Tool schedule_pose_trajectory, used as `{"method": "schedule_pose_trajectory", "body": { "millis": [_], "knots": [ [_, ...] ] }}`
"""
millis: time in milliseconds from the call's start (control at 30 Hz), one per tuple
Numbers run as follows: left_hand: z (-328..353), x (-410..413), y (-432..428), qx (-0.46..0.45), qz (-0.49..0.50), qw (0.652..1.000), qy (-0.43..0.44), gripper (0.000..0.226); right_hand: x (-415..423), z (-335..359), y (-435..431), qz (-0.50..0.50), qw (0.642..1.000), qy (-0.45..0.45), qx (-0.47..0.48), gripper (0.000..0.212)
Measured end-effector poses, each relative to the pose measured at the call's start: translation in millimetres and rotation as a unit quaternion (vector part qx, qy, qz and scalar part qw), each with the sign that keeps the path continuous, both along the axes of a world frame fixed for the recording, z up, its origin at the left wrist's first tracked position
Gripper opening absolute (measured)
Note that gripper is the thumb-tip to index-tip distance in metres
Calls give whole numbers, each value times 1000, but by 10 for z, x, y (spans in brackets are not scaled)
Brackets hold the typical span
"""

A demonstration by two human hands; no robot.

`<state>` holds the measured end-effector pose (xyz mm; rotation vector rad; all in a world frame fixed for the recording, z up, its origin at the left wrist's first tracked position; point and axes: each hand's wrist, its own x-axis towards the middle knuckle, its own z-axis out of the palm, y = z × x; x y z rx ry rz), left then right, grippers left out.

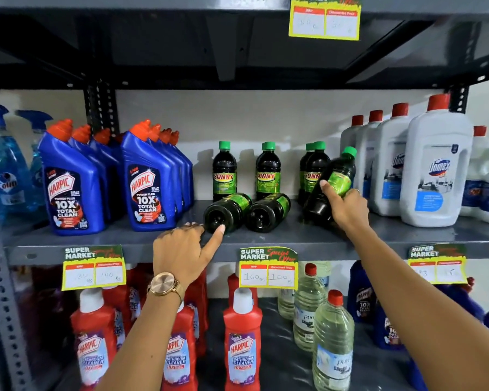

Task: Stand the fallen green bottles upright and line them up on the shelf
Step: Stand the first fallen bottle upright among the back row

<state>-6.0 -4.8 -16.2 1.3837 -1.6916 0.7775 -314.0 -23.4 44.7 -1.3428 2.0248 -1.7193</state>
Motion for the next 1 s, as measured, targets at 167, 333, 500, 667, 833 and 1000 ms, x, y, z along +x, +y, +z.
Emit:
{"method": "schedule_pose_trajectory", "body": {
  "millis": [167,333,500,667,833,1000],
  "knots": [
    [12,-9,17,-6,-6,1000,1,66,-6,61,-107,3,999,36,5,76],
    [11,-10,28,3,2,1000,0,64,22,123,-172,24,998,52,28,77],
    [4,-7,5,6,-3,1000,3,64,-47,43,-349,37,998,6,47,75],
    [6,-17,3,3,7,1000,6,63,-123,28,-361,14,998,56,31,70],
    [4,-26,6,1,3,1000,8,61,-134,5,-405,10,998,42,47,82],
    [12,-28,20,1,4,1000,8,62,-171,-13,-399,21,998,45,35,64]
  ]
}}
